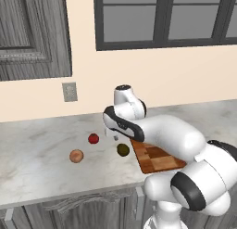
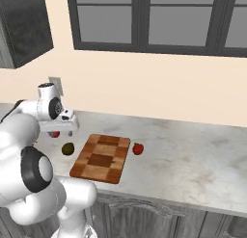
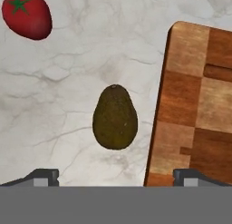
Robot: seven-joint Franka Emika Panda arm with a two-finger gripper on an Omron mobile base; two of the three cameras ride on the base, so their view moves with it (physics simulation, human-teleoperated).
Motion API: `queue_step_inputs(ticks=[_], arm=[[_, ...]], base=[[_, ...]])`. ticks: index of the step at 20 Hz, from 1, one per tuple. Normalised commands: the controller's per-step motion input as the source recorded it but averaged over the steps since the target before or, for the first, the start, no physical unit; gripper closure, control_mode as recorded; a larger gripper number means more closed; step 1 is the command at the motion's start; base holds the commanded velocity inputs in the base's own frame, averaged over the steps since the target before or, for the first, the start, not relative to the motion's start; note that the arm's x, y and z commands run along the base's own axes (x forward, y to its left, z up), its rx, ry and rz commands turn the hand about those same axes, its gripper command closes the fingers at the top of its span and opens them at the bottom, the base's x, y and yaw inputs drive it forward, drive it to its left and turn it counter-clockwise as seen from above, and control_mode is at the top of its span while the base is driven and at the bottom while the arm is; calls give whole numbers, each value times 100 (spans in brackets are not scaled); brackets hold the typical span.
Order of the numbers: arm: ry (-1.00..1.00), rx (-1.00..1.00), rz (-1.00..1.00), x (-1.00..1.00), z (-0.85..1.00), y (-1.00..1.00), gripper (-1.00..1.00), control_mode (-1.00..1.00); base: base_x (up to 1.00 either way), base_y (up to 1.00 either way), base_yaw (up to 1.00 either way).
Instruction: Place the avocado, onion, tomato, and bell pepper on the cutting board.
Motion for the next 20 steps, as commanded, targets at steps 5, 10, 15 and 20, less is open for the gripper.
queue_step_inputs(ticks=[5, 10, 15, 20], arm=[[3, 0, 0, 0, -32, 0, -100, -100], [1, 0, 0, 0, -30, -1, -100, -100], [0, 0, 0, 2, -26, -1, -100, -100], [0, 0, 0, 6, -21, -2, -100, -100]], base=[[0, 0, 0], [0, 0, 0], [0, 0, 0], [0, 0, 0]])
